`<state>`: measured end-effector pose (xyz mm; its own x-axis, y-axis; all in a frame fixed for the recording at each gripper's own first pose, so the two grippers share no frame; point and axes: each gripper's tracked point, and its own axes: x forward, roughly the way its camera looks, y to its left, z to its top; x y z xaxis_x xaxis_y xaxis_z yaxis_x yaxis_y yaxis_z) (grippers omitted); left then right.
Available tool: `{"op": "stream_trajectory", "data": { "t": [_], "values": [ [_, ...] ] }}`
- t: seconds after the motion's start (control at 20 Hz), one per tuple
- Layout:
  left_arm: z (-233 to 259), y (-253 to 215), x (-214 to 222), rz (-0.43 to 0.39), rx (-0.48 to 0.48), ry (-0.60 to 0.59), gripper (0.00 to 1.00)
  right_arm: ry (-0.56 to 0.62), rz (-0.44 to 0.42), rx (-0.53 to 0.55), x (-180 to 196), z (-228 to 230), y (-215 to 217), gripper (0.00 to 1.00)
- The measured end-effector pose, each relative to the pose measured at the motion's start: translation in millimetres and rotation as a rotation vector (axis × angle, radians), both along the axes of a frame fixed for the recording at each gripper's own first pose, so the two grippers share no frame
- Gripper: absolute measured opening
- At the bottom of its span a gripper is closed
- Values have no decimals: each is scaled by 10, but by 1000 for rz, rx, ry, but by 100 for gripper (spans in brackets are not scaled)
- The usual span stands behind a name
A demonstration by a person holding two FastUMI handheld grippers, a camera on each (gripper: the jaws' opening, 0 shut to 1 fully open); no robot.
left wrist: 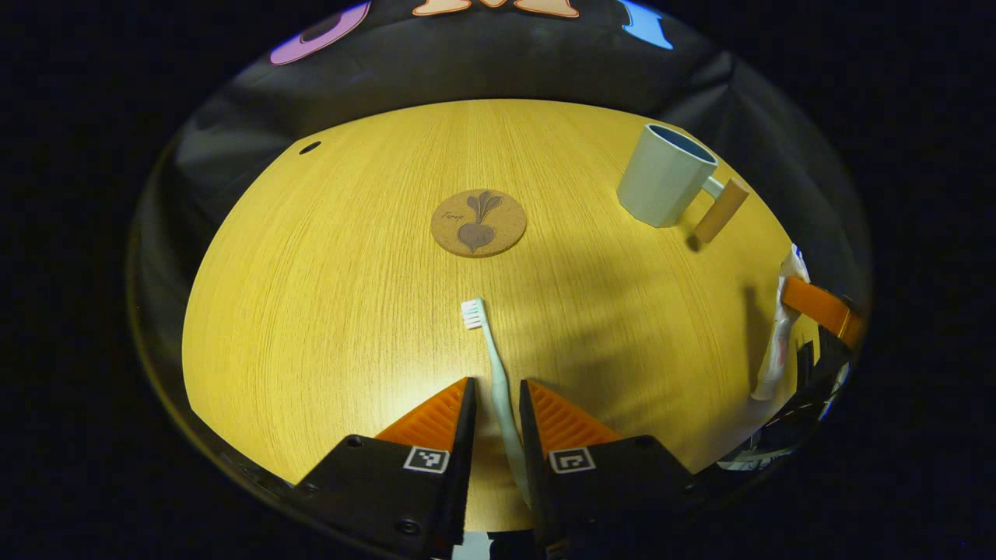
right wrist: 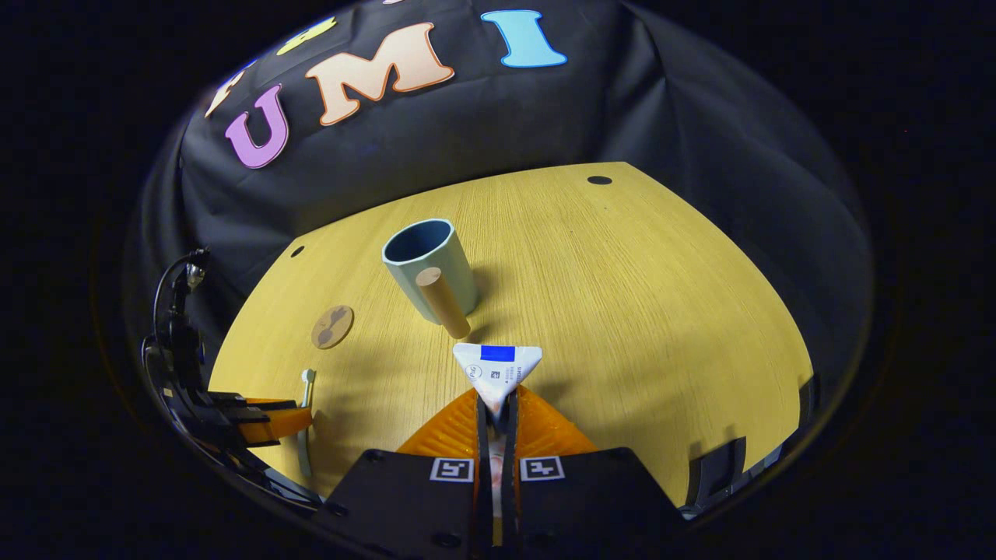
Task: Put the toothbrush and toothpaste on the desktop into the cup, then pick up the cup and place it on the coaster on the desktop.
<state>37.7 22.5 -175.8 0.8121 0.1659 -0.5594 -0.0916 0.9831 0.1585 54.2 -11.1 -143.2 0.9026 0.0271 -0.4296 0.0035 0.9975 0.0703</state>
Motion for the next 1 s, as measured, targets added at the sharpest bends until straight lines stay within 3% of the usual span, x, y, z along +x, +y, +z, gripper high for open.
{"op": "stream_trajectory", "data": {
  "t": [0.2, 0.35, 0.65, 1.0],
  "values": [
    [9, -27, -6, 10, -5, 0, 6, 0, -4, 1, -15, 23, -48, 7],
    [12, -94, 20, 7, -41, -9, 1, 3, -4, 1, -41, 28, -57, 7],
    [25, -83, 17, 6, -91, -37, 0, 1, 4, -8, -54, 38, -28, 7],
    [440, -216, 71, -47, -158, -164, 0, -64, 25, 4, -10, 295, 48, 7]
  ]
}}
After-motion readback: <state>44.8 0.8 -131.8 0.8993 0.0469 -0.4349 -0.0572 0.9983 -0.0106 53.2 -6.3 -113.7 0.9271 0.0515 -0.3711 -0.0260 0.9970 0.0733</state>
